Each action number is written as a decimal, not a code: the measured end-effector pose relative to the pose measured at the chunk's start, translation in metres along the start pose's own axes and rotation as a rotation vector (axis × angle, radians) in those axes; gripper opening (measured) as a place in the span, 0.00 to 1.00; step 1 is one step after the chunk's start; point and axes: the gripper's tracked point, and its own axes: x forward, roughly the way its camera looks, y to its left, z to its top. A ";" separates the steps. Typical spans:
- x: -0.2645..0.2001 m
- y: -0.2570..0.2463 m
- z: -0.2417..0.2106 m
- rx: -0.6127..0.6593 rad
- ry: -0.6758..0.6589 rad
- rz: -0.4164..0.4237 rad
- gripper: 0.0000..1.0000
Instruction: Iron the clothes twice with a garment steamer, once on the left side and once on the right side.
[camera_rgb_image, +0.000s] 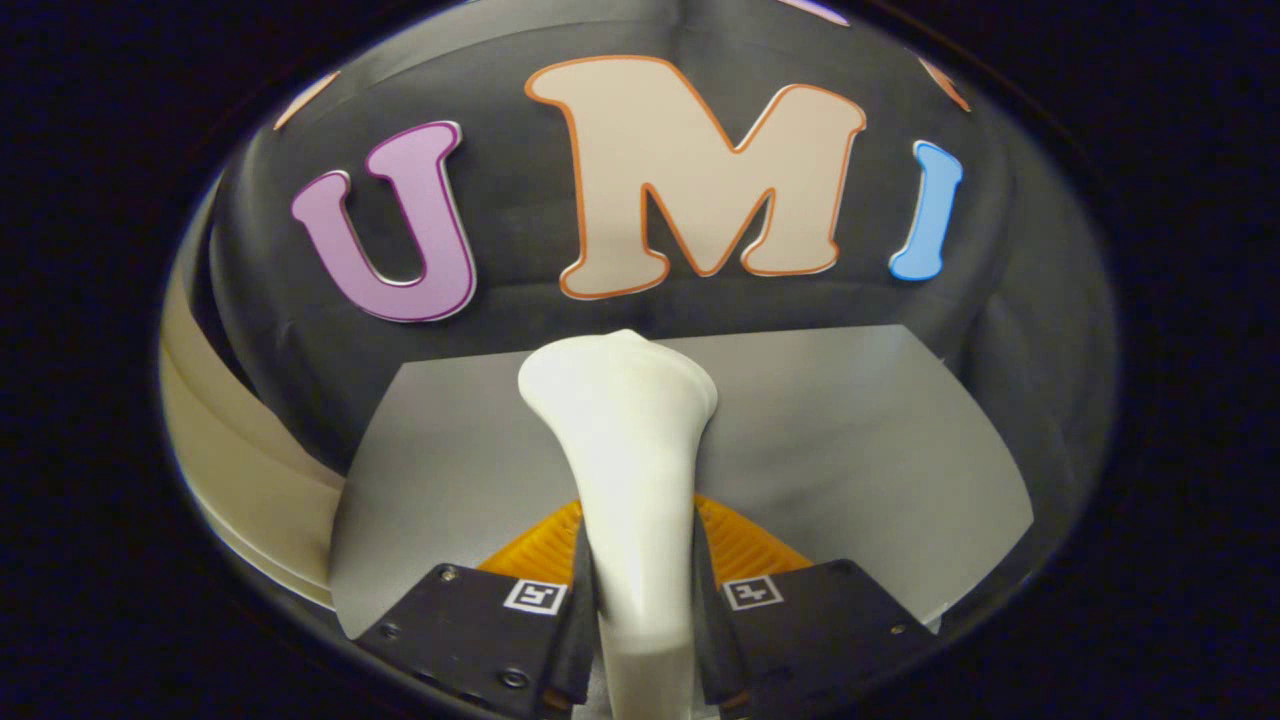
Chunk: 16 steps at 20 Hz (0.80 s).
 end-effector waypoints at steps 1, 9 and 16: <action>-0.005 -0.002 0.006 0.010 -0.047 -0.018 0.42; -0.115 0.015 0.030 0.018 -0.459 -0.055 0.38; -0.238 0.078 -0.020 -0.002 -0.550 -0.115 0.38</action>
